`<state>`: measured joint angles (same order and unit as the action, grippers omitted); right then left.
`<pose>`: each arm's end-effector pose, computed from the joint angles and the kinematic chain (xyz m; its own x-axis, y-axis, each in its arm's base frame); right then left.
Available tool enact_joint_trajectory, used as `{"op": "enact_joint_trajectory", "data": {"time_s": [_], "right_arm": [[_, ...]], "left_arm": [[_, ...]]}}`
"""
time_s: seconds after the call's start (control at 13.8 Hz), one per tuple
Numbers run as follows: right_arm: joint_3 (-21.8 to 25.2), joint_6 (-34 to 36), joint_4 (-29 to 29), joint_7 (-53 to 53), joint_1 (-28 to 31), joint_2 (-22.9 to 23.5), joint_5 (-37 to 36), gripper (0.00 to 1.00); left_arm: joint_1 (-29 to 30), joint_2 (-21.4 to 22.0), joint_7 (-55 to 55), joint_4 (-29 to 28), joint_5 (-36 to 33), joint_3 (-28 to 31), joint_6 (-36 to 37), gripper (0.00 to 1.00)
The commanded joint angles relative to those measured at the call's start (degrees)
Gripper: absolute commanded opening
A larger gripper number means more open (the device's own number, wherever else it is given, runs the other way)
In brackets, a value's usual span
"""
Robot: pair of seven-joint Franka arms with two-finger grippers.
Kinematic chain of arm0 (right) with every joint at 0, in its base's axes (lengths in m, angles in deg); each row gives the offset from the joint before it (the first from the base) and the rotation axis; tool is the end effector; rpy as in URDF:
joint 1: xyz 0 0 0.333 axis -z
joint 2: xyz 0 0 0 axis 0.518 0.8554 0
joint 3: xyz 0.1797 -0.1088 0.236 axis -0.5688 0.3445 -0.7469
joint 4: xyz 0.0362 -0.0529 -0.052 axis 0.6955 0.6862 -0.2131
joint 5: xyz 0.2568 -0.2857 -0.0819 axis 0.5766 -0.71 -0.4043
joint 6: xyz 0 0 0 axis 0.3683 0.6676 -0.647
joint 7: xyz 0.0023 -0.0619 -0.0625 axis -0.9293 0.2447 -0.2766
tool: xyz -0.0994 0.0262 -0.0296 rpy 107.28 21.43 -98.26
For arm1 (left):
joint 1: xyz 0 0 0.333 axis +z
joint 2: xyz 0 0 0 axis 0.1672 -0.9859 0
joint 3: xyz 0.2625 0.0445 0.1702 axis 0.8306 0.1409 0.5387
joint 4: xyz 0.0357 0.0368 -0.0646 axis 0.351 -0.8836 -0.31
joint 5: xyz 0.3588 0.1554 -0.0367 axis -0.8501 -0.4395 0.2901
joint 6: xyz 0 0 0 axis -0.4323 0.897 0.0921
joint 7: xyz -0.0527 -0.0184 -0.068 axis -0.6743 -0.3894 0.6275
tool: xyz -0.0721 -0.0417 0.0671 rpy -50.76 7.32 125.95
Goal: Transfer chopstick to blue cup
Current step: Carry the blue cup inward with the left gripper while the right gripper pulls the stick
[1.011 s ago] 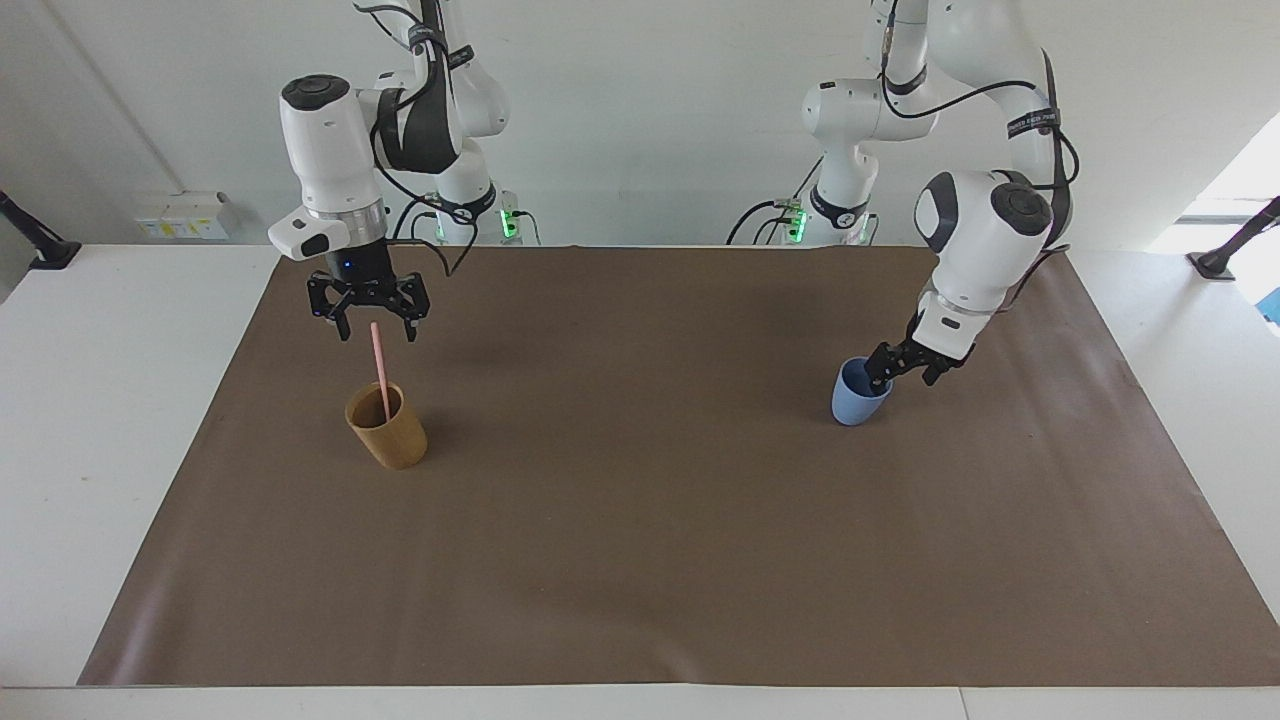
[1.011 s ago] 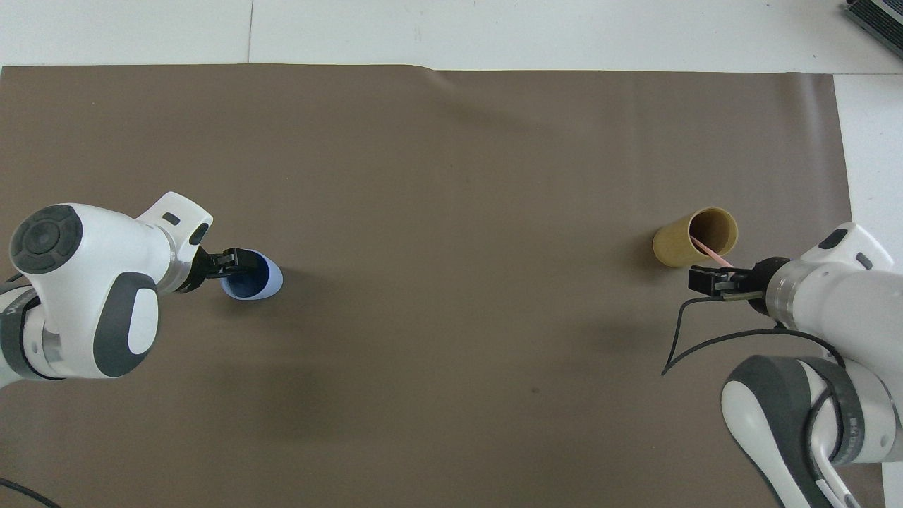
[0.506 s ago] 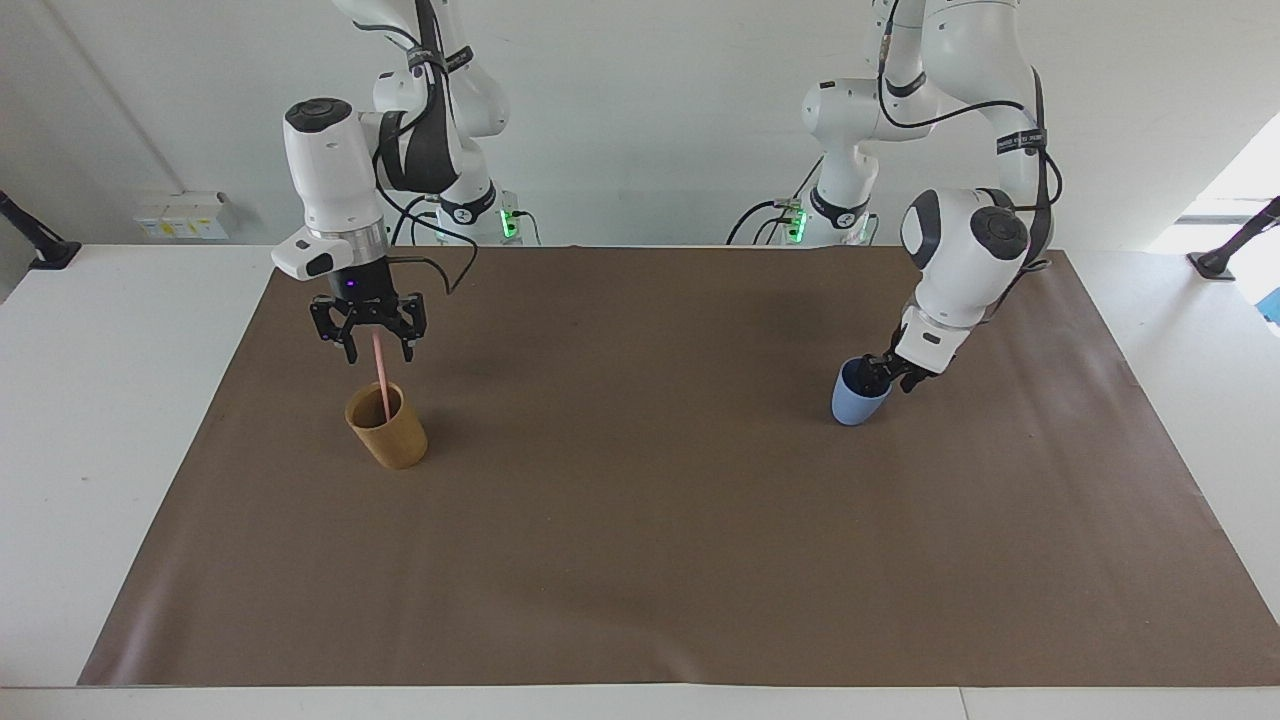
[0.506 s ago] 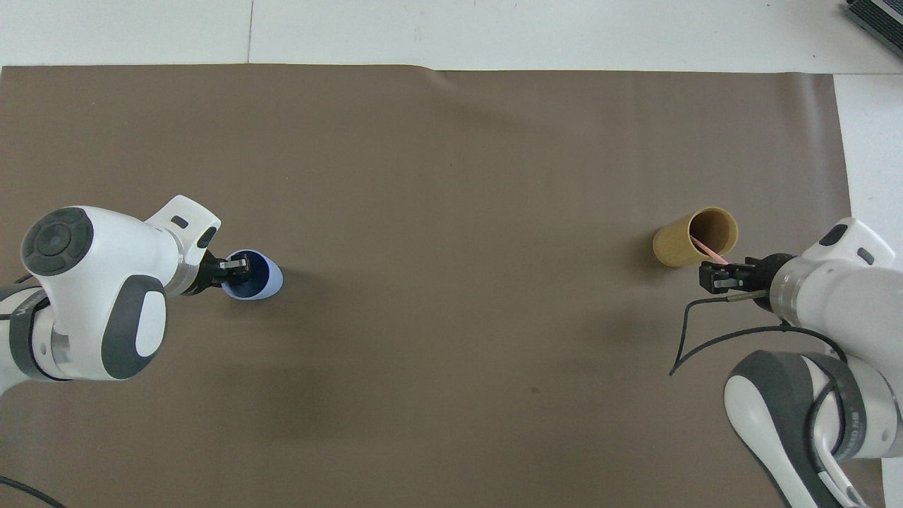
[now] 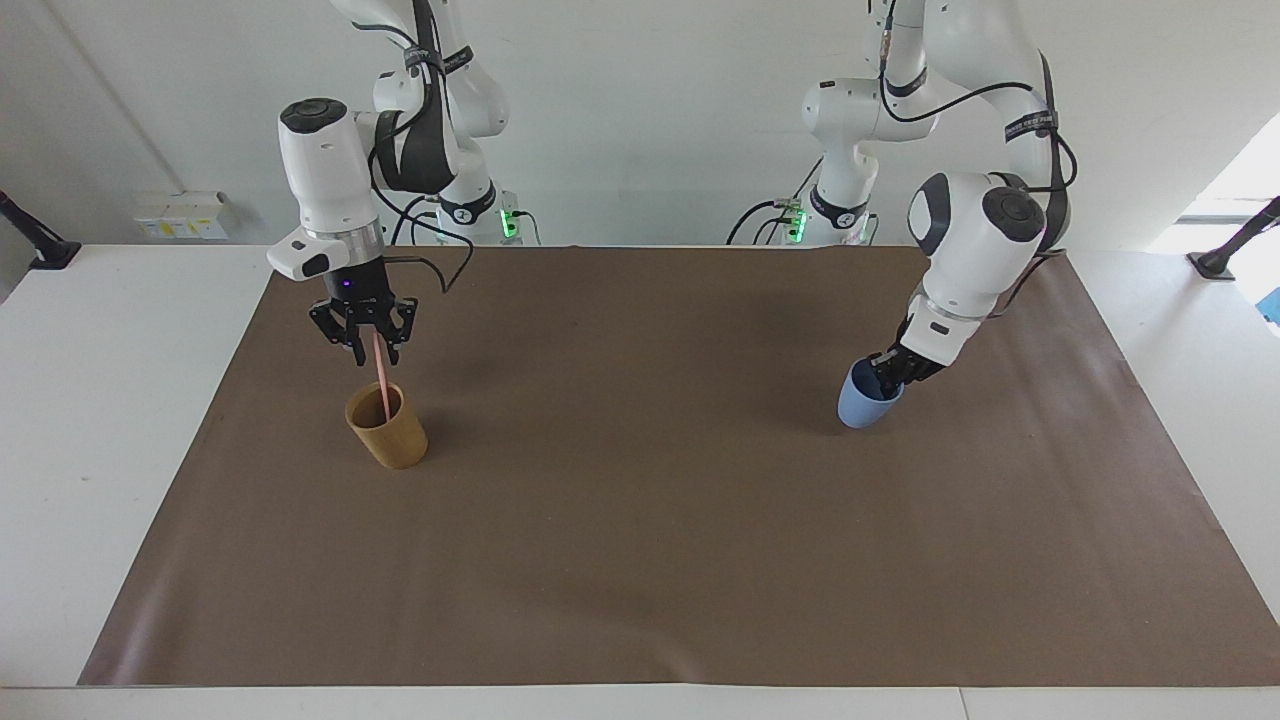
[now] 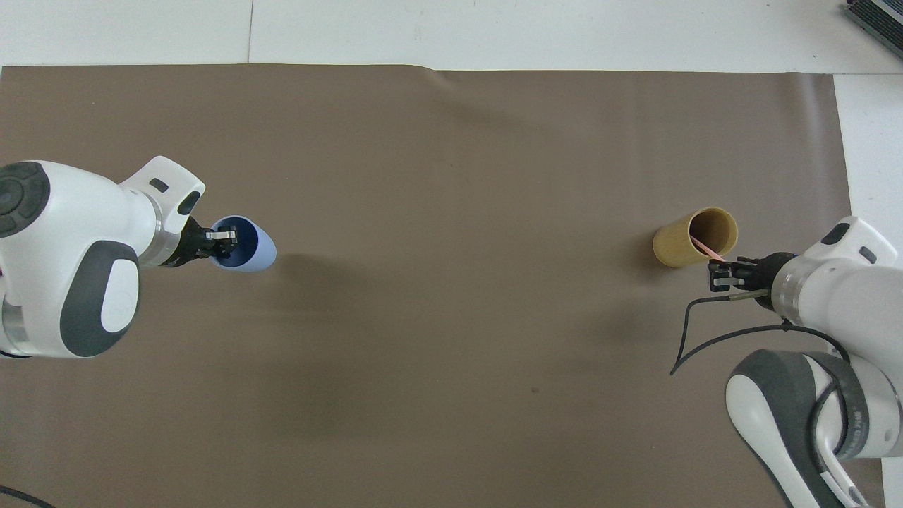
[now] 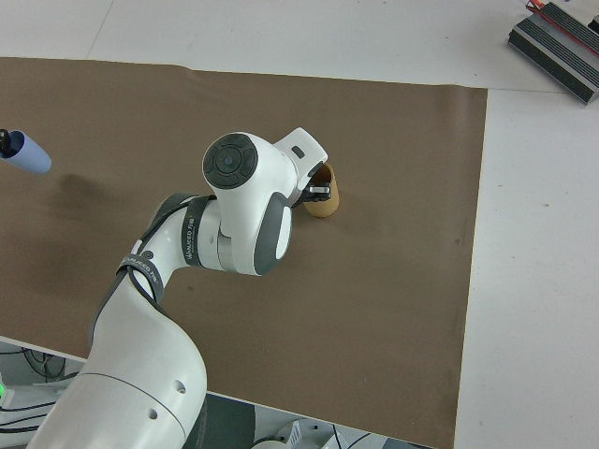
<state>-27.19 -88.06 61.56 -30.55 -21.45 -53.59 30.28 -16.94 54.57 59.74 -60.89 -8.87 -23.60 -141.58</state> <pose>0.4962 -0.0092 0.4362 0.9523 0.0933 0.2905 0.0744 -0.9944 0.0756 0.5654 -0.0967 0.4490 0.9919 0.1205 0.0394 0.1169 -0.9895 0.0846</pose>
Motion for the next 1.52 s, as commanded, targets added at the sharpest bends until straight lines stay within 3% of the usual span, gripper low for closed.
{"op": "enact_joint_trajectory", "data": {"time_s": [0.0, 0.29, 0.43, 0.79, 1.01, 1.3, 1.44], "right_arm": [[-0.4, 1.4, -1.2, -1.3, 0.9, 0.3, -0.4, 0.22], [-0.4, 1.5, -1.5, -1.3, 0.9, 0.4, 0.1, 0.12], [-0.4, 1.6, -1.5, -1.3, 0.9, 0.4, 0.2, 0.01], [-0.3, 2.9, -2.8, -1.2, 1.0, 0.5, 0.4, 0.00], [-0.3, 10.8, -7.7, -0.6, 0.9, 0.5, 0.4, 0.00], [-0.3, 20.7, -15.4, -0.6, 0.9, 1.0, 0.5, 0.00], [-0.3, 23.7, -19.0, -0.1, 0.9, 1.9, 0.6, 0.00]], "left_arm": [[-1.2, -0.2, -0.5, 8.3, -0.4, 0.3, 9.6, 0.00], [-10.2, -0.9, -9.9, 10.8, -0.4, -0.1, 11.0, 0.00], [-14.3, -1.2, -12.2, 10.9, -0.3, -0.1, 10.0, 0.00], [-25.5, -11.0, -25.1, 11.7, -1.5, -0.1, 0.6, 0.00], [-29.0, -12.6, -28.7, 11.1, -0.9, -0.2, -3.7, 0.00], [-32.7, -18.7, -32.7, 12.0, -1.2, -0.2, -8.1, 0.00], [-33.5, -19.0, -33.8, 11.8, -1.0, -0.2, -9.2, 0.00]]}}
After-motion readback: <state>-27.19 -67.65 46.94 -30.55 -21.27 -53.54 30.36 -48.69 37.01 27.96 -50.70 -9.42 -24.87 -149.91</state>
